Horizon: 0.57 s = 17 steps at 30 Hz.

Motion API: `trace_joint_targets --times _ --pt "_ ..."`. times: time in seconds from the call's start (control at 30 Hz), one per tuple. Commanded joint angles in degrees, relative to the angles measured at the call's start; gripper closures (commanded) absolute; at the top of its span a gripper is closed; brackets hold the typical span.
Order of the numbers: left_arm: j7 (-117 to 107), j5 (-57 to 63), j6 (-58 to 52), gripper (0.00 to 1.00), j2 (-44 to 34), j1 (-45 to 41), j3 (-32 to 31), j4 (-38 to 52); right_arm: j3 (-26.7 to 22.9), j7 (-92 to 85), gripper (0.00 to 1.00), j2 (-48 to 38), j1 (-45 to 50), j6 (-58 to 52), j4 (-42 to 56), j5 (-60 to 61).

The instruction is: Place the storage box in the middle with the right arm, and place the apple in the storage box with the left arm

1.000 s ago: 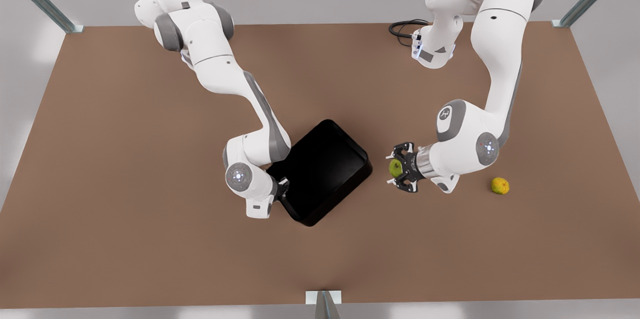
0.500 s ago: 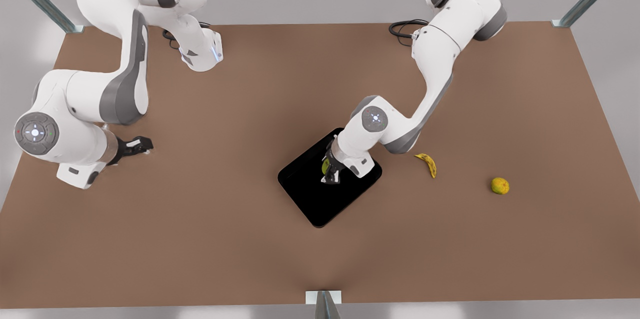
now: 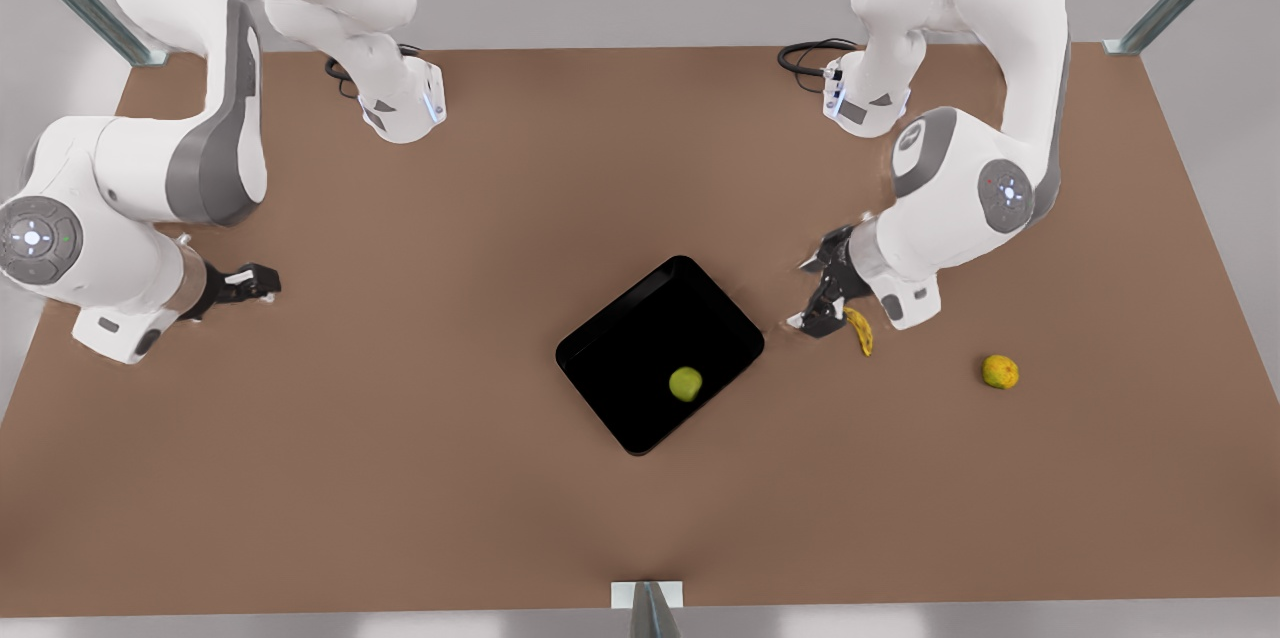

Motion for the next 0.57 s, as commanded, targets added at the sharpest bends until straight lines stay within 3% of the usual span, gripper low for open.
trace_joint_targets --times 0.0,0.07,0.17,0.23,0.3,0.33,0.53 --pt "5.8 -0.1 -2.7 0.00 -1.1 0.3 2.2 0.3 0.2 0.2 0.00 -0.2 -0.5 0.3 -0.7 -0.1" --pt "18.9 10.7 -3.4 0.00 -2.6 3.0 3.6 2.4 0.2 3.5 0.00 0.0 -0.7 0.6 -1.9 0.2" --pt "32.8 15.8 -6.9 0.01 -7.5 6.0 6.3 3.3 0.2 4.3 0.00 0.5 -0.8 0.5 -1.8 0.3" --pt "66.7 20.4 -13.4 0.00 -11.0 5.5 6.8 -0.1 0.2 4.1 0.00 0.5 -0.8 0.5 -1.7 0.3" --pt "69.5 15.5 -18.4 0.00 -14.2 3.3 10.2 -1.9 0.2 4.0 0.00 0.5 -0.8 0.5 -1.7 0.3" --pt "70.2 15.8 -11.7 0.00 -18.8 -2.6 14.2 -10.3 0.2 3.7 0.00 0.5 -0.8 0.5 -1.6 0.3" --pt "73.8 16.4 -9.3 0.00 -19.0 -2.6 12.6 -12.9 0.2 3.6 0.00 0.5 -0.8 0.5 -1.6 0.3"
